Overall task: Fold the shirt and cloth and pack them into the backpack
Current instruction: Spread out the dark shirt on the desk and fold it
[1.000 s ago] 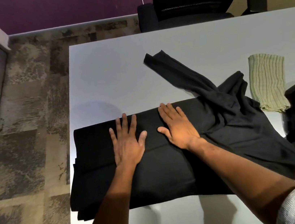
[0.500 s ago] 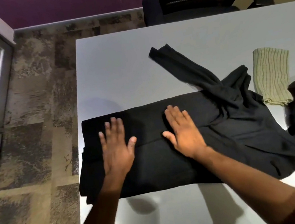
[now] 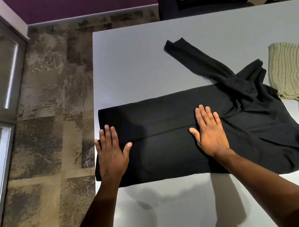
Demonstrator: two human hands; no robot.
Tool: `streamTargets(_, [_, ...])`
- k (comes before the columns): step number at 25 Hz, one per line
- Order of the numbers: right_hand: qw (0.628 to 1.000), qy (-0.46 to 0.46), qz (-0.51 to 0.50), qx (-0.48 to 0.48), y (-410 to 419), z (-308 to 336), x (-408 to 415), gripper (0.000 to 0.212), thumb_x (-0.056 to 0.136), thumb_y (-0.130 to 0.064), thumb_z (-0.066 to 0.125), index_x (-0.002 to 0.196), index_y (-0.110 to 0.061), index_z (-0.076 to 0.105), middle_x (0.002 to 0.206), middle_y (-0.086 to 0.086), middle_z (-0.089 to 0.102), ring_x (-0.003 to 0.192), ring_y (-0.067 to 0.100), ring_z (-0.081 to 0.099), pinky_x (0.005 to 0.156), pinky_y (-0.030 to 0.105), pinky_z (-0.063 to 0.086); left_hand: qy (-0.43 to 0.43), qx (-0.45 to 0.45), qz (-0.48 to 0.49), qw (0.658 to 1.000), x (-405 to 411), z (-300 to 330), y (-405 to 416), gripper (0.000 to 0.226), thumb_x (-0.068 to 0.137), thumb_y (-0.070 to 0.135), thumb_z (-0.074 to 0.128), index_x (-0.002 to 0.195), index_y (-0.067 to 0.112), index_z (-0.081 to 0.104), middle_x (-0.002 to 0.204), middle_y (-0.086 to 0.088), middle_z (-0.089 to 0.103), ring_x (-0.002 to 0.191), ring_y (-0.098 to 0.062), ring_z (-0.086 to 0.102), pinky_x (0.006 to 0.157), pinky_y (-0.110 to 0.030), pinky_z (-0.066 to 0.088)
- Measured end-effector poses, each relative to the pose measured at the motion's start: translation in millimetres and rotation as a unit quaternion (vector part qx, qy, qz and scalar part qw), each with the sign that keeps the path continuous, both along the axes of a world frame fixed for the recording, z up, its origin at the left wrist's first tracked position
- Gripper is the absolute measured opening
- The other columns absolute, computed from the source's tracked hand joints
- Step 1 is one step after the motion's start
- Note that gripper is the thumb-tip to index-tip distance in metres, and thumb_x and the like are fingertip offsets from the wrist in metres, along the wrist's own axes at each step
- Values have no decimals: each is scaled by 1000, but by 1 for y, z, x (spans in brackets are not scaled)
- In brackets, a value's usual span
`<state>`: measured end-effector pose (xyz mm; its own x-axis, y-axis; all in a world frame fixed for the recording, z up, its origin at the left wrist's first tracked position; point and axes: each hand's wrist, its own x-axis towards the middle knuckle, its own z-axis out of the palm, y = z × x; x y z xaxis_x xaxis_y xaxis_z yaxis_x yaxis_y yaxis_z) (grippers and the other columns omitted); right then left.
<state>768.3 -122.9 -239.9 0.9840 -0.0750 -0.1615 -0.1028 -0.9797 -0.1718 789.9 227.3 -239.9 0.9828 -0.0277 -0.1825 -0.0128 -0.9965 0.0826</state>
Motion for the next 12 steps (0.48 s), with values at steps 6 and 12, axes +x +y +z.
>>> streamTargets(6, [999,11,31,23,0,8,-24,74,100,-56,22,160,-14,15,168,2,7,155,17,2,126,42,6,-3,-35,12,999,-19,3,-11,81,99,63,13,160,10,10,168,-10,6,155,-27,-1,124,-53,9])
streamTargets(12, [997,-31,2,70,-37,31,-25,71,101,-55,22,159,-13,21,166,2,16,154,16,7,126,38,4,-19,-106,18,994,0,24,-46,79,99,62,16,161,14,7,168,-10,1,155,-27,-3,125,-51,5])
